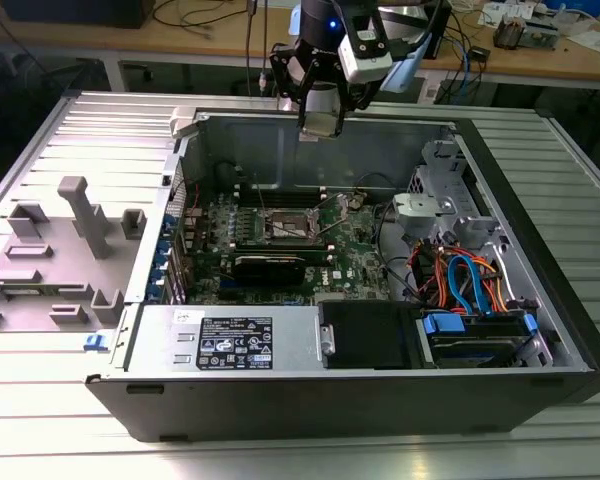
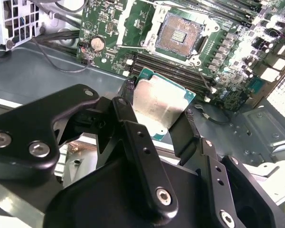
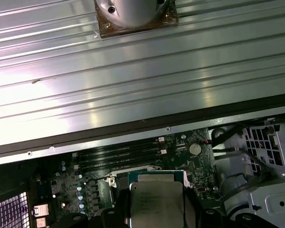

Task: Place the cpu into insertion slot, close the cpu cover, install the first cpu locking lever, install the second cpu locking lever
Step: 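Place the cpu into insertion slot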

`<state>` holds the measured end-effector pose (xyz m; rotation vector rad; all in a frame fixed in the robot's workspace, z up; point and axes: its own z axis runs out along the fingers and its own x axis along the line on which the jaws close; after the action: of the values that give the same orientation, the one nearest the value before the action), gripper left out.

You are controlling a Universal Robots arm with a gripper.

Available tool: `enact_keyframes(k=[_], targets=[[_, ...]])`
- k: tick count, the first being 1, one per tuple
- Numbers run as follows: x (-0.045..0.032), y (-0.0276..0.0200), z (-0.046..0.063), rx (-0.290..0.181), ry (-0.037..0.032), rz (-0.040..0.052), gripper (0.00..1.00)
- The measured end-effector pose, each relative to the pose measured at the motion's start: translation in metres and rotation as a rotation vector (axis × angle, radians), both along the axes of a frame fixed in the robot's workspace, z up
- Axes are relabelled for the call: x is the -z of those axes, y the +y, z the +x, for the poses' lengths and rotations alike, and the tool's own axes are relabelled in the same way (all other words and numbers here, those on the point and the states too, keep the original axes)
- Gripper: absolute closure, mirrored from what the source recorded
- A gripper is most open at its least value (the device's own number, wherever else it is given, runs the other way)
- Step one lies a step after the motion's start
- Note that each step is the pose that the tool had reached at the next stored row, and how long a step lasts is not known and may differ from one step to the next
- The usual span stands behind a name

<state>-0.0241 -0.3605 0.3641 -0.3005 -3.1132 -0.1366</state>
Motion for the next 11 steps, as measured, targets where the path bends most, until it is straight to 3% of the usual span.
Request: enact_keyframes(k=[11], targets=[[0.0004,-0.0003,0.0,0.012,0.0,-0.0008,0.45]])
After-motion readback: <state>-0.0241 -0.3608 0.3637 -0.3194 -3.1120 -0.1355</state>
